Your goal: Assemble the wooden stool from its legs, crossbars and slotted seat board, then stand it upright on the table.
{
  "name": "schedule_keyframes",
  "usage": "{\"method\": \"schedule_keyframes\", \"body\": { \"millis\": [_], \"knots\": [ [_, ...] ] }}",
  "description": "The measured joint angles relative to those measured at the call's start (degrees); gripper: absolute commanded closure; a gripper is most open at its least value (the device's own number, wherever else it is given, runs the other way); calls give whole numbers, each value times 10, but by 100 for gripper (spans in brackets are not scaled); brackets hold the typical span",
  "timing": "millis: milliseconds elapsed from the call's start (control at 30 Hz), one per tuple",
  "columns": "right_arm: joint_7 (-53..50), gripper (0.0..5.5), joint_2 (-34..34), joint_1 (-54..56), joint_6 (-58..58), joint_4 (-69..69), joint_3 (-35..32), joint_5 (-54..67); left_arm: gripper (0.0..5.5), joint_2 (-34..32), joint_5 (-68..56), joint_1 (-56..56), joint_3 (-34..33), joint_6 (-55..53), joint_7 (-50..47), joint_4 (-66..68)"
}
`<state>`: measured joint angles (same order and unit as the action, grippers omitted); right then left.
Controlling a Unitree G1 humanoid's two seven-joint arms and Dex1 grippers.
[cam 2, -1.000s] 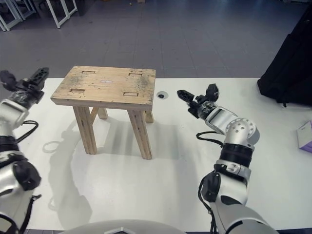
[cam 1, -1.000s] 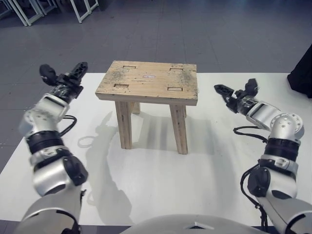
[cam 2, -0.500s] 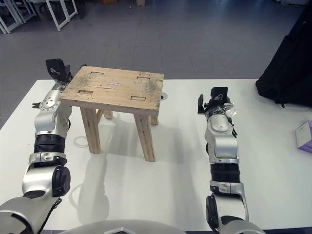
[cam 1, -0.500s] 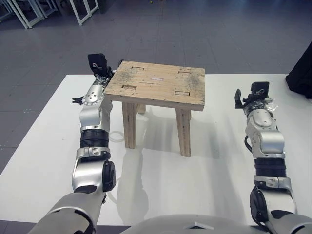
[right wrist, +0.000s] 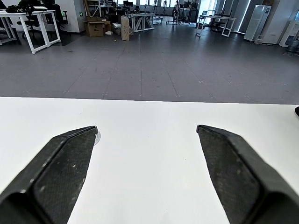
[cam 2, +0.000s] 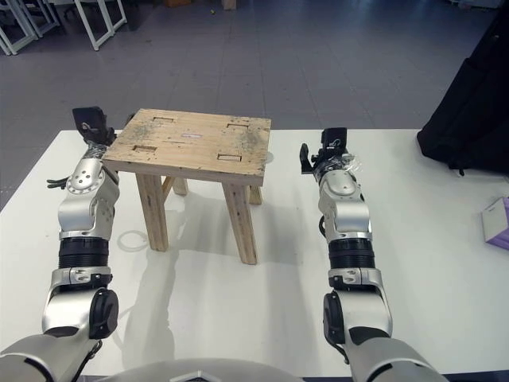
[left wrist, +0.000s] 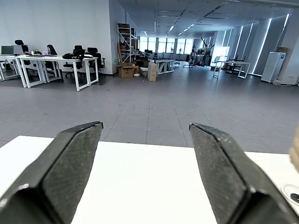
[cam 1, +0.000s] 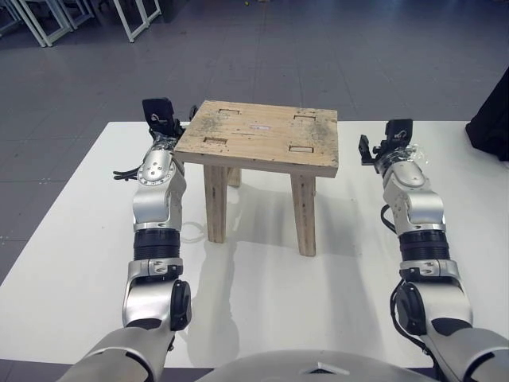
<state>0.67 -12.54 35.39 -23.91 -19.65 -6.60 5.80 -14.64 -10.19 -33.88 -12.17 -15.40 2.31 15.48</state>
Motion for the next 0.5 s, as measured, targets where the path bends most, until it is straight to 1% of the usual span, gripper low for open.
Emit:
{"method": "schedule_keyframes", "body": {
  "millis": [133,233,500],
  "knots": [
    [1,157,0,-1,0,0,0,0,208,1,-1,2,-3,-6,0,-6],
    [1,157,0,0,0,0,-1,0,208,-2,-9,5,-17,-20,4,-3],
    [7,157,0,0,-5,2,-2,0,208,-4,-10,5,-19,-47,8,2]
  ]
}}
